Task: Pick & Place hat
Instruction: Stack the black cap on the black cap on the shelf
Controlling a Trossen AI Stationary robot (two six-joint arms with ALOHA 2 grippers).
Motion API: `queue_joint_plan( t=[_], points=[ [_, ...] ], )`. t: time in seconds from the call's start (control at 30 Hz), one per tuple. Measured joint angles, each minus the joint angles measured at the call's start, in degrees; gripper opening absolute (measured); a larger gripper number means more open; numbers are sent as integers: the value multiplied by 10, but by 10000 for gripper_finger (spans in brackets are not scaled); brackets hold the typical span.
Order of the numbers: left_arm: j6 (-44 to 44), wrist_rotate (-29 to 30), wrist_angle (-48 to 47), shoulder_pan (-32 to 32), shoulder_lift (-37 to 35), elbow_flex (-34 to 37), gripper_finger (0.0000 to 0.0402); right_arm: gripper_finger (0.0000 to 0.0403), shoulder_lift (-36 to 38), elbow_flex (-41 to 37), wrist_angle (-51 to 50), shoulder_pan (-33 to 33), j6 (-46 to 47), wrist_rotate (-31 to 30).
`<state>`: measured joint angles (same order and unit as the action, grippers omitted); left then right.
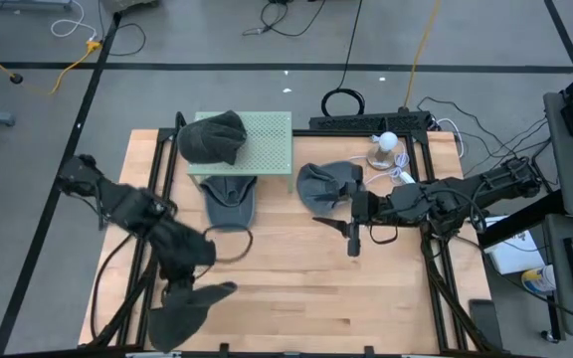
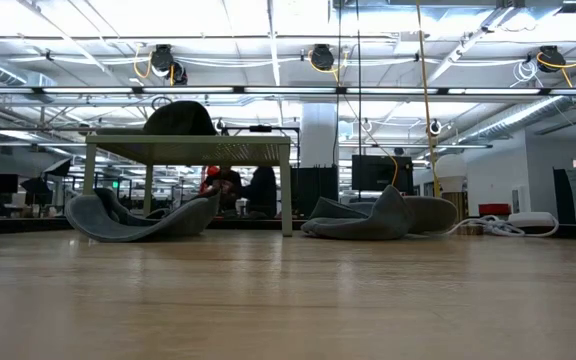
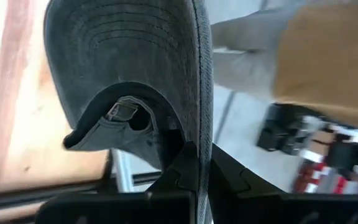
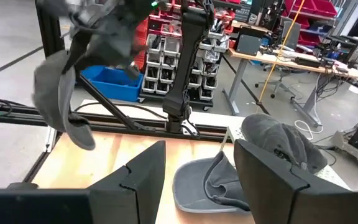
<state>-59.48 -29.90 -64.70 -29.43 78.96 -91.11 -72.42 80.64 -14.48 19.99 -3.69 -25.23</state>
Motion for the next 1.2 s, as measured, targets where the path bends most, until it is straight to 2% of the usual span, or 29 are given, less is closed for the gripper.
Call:
queue_joint_plan(
  t=[0.23,0.4,0.6,0.8,1.2],
  points=[
    [98,-17,86,72,-40,0,10,183,0,0,4,0,0,0],
    [195,-17,182,119,-62,0,10,183,0,0,54,-3,17,0],
    [296,-21,233,179,-84,0,10,183,0,0,108,-5,35,0],
    [358,-22,298,220,-91,0,10,183,0,0,134,-5,56,3],
    [403,-46,401,244,-66,0,10,183,6,0,141,-65,106,206]
  ],
)
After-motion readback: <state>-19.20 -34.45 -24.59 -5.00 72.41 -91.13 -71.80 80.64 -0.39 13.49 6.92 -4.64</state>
